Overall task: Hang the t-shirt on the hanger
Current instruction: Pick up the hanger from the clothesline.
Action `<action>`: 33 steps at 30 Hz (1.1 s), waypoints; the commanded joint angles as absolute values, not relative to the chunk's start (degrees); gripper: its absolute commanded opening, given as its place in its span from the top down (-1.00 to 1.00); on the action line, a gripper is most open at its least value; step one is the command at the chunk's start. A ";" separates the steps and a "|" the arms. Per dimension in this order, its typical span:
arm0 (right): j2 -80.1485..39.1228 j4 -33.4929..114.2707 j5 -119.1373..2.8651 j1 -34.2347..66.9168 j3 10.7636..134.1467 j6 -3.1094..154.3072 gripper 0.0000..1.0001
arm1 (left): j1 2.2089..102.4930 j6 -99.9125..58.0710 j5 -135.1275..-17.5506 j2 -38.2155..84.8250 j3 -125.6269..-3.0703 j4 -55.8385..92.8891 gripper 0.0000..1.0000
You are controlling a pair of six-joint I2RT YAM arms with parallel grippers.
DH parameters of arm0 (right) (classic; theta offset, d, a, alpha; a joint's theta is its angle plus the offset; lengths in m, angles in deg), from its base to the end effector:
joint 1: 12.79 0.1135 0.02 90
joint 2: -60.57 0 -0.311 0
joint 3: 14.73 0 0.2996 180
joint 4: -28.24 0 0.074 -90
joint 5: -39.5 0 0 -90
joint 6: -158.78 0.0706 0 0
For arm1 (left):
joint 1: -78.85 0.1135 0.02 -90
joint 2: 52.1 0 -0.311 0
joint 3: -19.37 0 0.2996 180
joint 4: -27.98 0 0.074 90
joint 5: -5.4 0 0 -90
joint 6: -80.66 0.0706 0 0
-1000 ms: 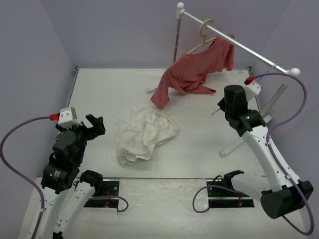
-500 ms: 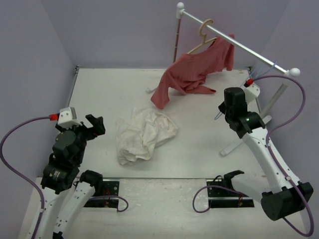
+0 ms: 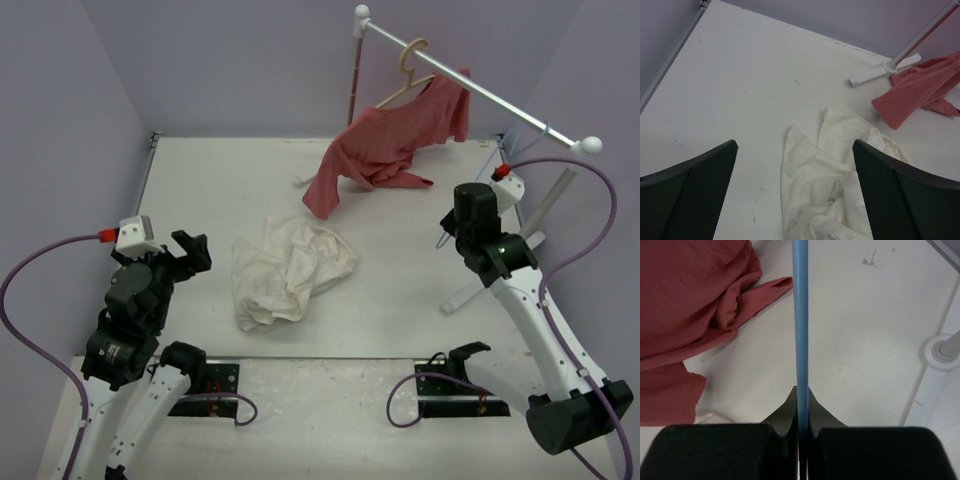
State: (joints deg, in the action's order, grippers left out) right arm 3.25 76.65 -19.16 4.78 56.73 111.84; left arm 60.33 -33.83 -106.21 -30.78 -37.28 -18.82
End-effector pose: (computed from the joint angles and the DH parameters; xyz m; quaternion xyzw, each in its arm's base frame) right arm 0.2528 0.0415 0.3728 0.3109 0.8024 0.0210 0.5090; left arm 0.1140 -0.0108 0.3721 -0.1581 0.7533 -0.0929 0.6316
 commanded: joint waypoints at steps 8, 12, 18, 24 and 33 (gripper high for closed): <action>4.29 78.24 -20.08 4.68 64.50 104.51 1.00 | 59.95 -33.60 -106.40 -31.36 -36.65 -16.71 -1.00; 5.26 78.20 -21.48 4.88 65.61 102.47 1.00 | 59.90 -33.60 -106.31 -31.12 -36.74 -16.77 -1.00; 7.79 84.32 -31.80 5.05 65.16 98.48 1.00 | 59.95 -33.60 -106.48 -30.23 -36.83 -16.81 -1.00; 15.24 89.46 -39.36 5.06 59.39 92.93 1.00 | 59.95 -33.16 -106.04 -26.51 -38.32 -17.68 -1.00; 23.21 94.00 -57.48 7.34 54.70 91.81 1.00 | 59.95 -32.79 -97.59 -20.07 -43.36 -20.33 -1.00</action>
